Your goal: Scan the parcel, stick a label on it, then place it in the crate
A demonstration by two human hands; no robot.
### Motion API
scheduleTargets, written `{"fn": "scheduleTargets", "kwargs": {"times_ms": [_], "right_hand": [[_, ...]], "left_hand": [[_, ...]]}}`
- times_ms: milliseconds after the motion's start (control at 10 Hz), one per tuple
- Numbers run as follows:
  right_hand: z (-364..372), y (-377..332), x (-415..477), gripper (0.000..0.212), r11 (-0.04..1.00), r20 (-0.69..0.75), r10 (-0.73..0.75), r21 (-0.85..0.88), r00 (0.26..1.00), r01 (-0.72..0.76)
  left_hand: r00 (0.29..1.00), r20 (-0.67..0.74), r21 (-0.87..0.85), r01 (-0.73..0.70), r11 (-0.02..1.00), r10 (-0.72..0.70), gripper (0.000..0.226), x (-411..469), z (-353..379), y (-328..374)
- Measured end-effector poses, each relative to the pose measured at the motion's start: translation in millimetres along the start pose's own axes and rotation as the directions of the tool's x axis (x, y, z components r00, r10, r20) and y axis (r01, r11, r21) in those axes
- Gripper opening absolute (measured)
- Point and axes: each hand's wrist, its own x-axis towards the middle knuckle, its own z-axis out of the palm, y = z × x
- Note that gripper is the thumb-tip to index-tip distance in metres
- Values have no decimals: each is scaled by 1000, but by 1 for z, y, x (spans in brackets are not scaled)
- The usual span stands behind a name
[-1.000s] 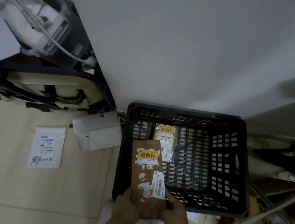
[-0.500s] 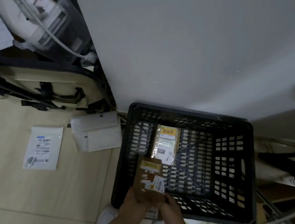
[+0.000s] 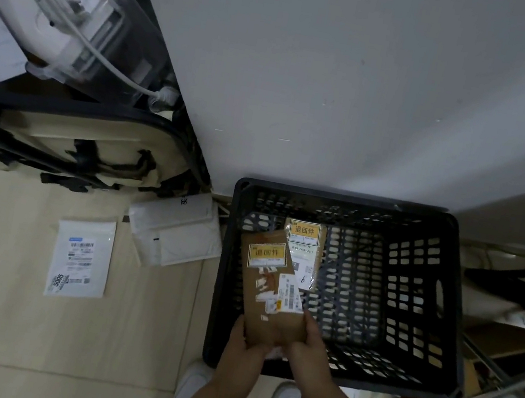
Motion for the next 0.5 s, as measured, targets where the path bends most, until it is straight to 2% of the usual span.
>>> {"fn": "scheduleTargets", "kwargs": {"times_ms": [100,200,300,400,500], "right_hand": [[4,-6,0,55,997,104,56,49,993,-61],[5,1,-4,49,993,144,117,4,983,-119],[5,6,-19,39,994,125,104,-54,987,-97],[0,11,-32,37,986,144,167,-47,975,-162],[-8,3,-45,36,978,103,194,61,976,-201]], "left_hand": [[997,59,-59,-48,997,52,57,5,4,9],[997,61,-68,-42,997,47,54,7,7,11],[999,50,-58,11,998,-8,38,4,2,9],[999,11,-86,51,995,-50,32,-3,-6,18],[996,-95,-79,-9,997,1,16,-19,-14,39]]}}
